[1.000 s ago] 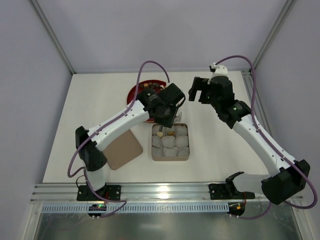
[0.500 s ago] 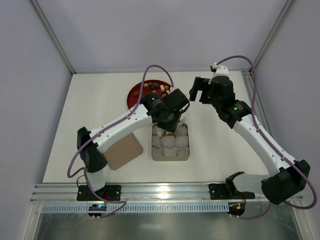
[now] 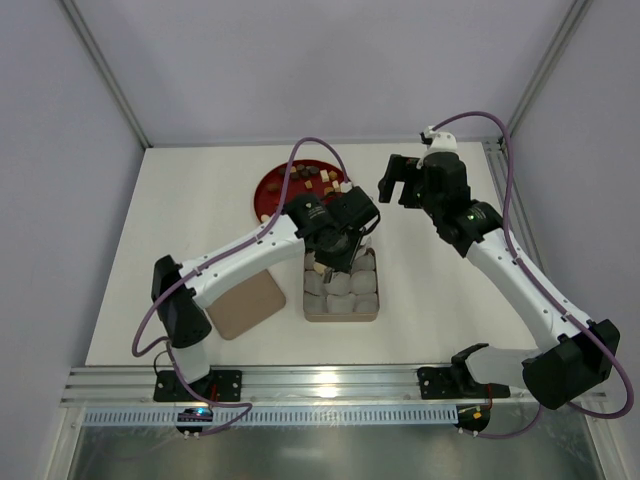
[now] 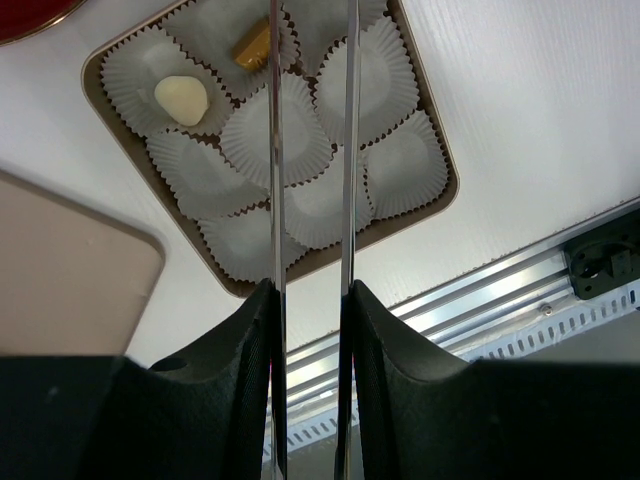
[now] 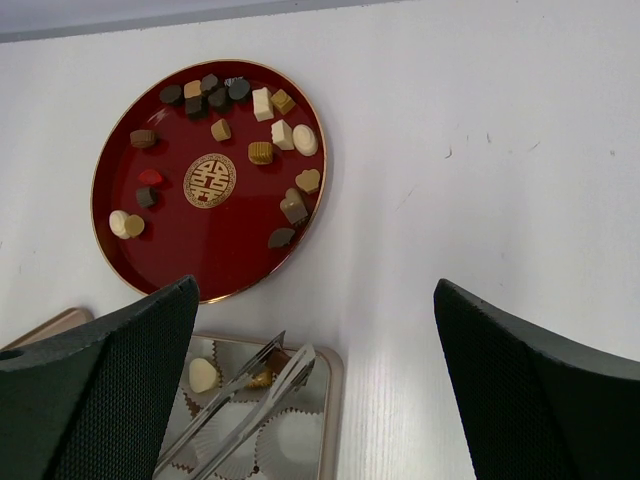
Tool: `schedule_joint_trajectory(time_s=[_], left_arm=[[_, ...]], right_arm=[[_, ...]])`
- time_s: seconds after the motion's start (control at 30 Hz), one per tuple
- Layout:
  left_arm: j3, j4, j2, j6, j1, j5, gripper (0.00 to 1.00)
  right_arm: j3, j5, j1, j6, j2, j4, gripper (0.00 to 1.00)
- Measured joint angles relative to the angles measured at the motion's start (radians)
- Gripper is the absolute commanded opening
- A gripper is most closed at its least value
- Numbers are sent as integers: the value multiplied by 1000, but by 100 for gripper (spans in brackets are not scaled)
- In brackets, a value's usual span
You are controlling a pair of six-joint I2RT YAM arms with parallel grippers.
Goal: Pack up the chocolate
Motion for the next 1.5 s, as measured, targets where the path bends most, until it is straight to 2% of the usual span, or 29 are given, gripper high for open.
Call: schedule_joint_trajectory(time_s=[0.47,1.07,1.5], left_arm=[[-24,5,-21,-11,-18,1,31],[-27,11,-21,-11,-19,1,38],[-27,12,-21,-11,-19,0,39]], right_arm=[[-4,-4,0,0,0,2,100],[-13,-16,0,0,0,2,100],[-15,-19,0,0,0,2,100]])
